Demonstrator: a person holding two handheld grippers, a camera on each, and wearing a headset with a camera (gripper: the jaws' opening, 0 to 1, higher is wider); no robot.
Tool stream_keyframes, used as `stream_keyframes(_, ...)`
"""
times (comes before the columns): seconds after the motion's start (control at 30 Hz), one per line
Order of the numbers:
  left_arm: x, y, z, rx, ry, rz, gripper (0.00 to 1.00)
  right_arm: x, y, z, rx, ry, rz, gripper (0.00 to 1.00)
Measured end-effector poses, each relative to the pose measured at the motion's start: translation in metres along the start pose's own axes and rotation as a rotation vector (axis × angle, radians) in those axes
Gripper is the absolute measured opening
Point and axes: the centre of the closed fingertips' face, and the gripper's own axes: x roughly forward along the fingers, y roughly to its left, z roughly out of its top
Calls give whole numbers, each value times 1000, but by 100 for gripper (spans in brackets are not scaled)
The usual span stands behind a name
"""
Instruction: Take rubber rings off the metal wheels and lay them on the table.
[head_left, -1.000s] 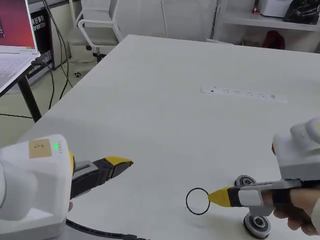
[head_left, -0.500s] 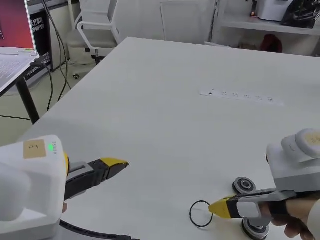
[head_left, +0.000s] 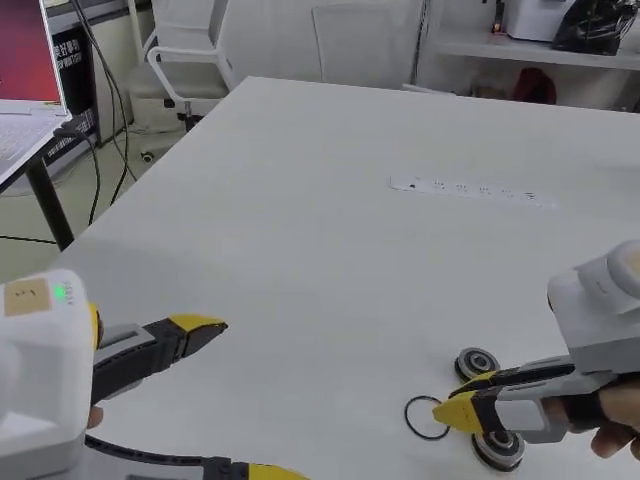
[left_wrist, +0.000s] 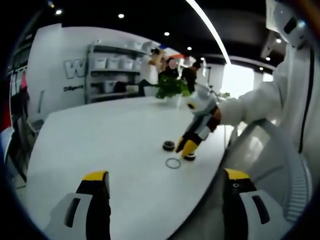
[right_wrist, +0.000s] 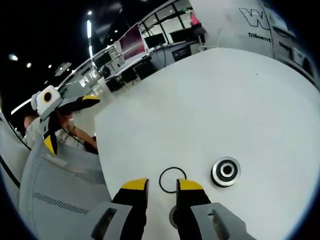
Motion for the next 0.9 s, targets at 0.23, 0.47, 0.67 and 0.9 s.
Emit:
stream_keyframes(0.23,-4,-2,-1,-3,8,19,95,-6,2,3,-56,1,1,21)
stream_keyframes(0.47,-6,-4,2,-6,11,46,95,-26,6,8,-117,-19,8,23)
stream_keyframes(0.67,-2,-10,7,-2,21,61,95,-48,5,9,-174,-42,-4,24)
stream_keyframes(0.9,9,-24,13,10,42,58,94,-74,7,11,-207,-132,6,26)
